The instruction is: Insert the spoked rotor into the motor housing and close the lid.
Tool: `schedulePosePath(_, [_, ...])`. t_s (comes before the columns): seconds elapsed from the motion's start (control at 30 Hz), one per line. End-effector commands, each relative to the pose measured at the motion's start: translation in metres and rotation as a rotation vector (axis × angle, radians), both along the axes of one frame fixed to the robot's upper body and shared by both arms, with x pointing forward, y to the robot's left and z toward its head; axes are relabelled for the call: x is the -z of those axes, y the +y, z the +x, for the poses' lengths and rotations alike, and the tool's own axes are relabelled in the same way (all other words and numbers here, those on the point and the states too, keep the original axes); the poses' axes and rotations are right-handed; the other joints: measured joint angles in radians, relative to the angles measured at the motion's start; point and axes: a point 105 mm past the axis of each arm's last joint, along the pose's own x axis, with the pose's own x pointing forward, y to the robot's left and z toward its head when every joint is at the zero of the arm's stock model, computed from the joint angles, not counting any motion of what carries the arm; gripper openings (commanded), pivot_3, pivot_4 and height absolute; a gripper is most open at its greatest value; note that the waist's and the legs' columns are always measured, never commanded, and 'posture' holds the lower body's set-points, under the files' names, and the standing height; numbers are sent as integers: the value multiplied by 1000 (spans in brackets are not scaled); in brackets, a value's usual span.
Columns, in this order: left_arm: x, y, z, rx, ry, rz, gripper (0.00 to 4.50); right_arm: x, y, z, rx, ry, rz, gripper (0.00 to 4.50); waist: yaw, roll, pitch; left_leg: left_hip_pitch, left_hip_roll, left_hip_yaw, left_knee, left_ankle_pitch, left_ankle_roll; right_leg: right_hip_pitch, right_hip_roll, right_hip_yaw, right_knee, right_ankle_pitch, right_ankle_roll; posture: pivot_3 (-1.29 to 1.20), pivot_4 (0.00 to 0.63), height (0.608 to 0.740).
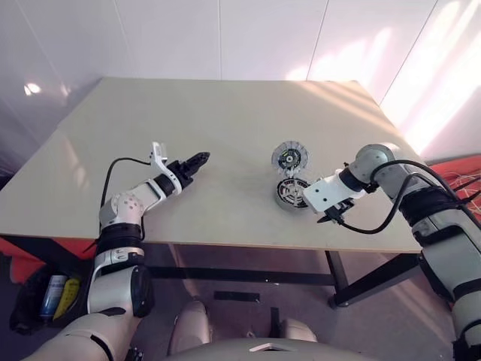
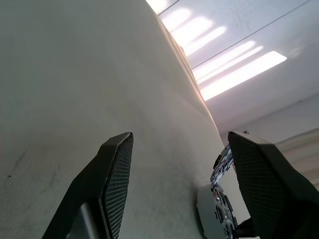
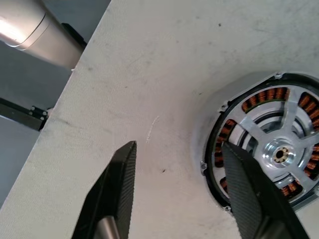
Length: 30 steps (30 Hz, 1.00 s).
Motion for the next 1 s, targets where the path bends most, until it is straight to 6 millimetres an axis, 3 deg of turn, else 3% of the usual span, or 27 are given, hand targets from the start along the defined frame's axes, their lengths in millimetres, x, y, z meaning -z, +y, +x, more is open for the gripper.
schedulePosePath(0.03, [-15,4,2,-24,-60,-7,3225,2,-1,2,-6,3,-29,1688,0,0,0,0,0,0,0,0,0,0,0,0,-1,0,0,0,0,740])
schedulePosePath(0.2, [-14,3,1,-24,-57,-9,3225,1,1,6,0,-17,-16,102,-3,-3,0,-2,0,0,0,-1,2,-1,0,-1,-3,0,0,0,0,740])
schedulePosePath(0.23, [-13,3,1,-23,-56,-9,3225,0,1,7,0,-23,-14,19,-5,-4,0,-2,0,0,0,-1,2,-1,0,-1,-3,0,0,0,0,740])
schedulePosePath(0.7, [-10,0,2,-24,-46,-9,3225,-10,11,18,13,-104,53,19,-11,-5,1,0,1,0,0,-1,1,-1,2,1,-2,0,0,0,0,740])
schedulePosePath(1.0, [-5,1,0,-45,-37,-19,3225,-41,59,25,212,14,325,19,-22,-5,2,-6,11,1,-2,4,-6,-11,12,3,1,2,-4,0,0,740])
